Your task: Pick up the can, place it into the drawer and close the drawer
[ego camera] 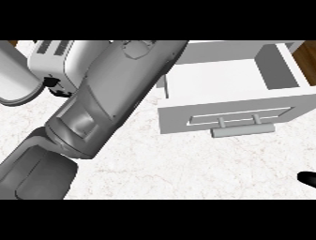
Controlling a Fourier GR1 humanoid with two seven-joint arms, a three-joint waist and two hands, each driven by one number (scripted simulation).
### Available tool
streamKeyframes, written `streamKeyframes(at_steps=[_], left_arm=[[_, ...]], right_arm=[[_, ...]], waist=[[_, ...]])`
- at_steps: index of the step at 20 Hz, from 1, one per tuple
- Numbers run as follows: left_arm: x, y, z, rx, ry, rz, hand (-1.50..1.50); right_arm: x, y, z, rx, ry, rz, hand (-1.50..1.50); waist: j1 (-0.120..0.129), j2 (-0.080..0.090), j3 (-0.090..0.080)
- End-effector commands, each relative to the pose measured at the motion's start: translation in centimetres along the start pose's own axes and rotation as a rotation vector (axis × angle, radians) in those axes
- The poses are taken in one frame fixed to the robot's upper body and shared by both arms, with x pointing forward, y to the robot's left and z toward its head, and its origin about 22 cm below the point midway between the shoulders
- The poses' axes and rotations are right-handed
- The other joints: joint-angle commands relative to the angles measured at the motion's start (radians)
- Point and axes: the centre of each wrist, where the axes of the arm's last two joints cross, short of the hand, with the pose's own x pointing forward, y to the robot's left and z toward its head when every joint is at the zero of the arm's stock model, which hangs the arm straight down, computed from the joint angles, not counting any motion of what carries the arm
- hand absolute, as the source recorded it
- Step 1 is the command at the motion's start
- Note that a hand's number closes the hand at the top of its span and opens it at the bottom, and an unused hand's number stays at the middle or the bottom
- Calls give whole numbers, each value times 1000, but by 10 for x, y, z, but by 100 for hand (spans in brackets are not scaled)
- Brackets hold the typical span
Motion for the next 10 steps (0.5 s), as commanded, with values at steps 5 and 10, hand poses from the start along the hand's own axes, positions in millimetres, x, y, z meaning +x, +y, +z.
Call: streamKeyframes(at_steps=[5, 10], left_arm=[[-8, 2, -5, 124, -9, -32, -150], [4, -5, 0, 109, -11, 2, -150]], right_arm=[[4, -6, 0, 16, -13, 9, -150], [9, 0, 2, 65, -54, 119, -150]], waist=[[-15, 6, 1], [-19, 0, 0]])
